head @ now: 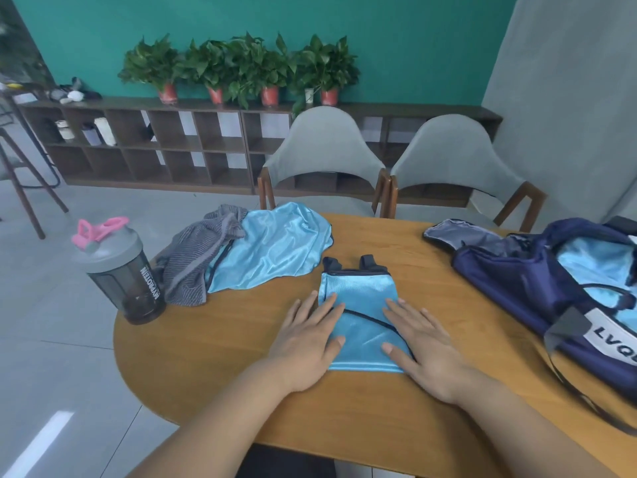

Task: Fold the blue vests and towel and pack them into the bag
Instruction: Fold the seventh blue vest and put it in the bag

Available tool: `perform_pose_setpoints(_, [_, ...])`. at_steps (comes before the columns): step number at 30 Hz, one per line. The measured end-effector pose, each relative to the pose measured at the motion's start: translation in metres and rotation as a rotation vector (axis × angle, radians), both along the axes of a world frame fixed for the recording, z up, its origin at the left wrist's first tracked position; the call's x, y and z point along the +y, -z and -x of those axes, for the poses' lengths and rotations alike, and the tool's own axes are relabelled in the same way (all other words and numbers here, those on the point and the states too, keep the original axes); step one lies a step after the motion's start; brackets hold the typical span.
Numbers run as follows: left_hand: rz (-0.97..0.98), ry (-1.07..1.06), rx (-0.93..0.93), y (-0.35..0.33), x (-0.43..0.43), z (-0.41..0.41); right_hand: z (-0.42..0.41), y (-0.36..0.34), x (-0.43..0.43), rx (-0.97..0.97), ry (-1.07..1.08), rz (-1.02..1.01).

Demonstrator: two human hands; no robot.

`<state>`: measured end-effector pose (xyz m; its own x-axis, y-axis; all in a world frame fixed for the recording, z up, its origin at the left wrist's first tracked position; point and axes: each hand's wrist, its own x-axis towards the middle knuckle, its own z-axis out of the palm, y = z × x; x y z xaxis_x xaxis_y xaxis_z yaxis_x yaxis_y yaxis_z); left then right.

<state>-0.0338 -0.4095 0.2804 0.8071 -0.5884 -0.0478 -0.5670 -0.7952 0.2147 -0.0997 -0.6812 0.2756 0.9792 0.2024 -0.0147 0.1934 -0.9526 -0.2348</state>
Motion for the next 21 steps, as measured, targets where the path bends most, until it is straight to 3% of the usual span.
perform_pose_setpoints(2, [-0.067, 0.011, -0.023, 0.007, 0.004, 0.003, 0.005, 0.002, 0.0, 0.012, -0.007, 0.078])
perform_pose_setpoints(7, [-0.03, 0.011, -0.045, 0.005, 0.002, 0.001, 0.005, 0.0, 0.002, -0.012, 0.002, 0.037])
perform_pose_setpoints(13, [0.466, 0.109, -0.285, 0.012, 0.018, 0.017, 0.024, 0.004, -0.005, -0.323, -0.081, -0.186])
perform_pose_setpoints(21, [0.416, 0.154, -0.263, 0.015, 0.018, 0.022, 0.023, 0.016, -0.007, -0.421, -0.068, -0.336])
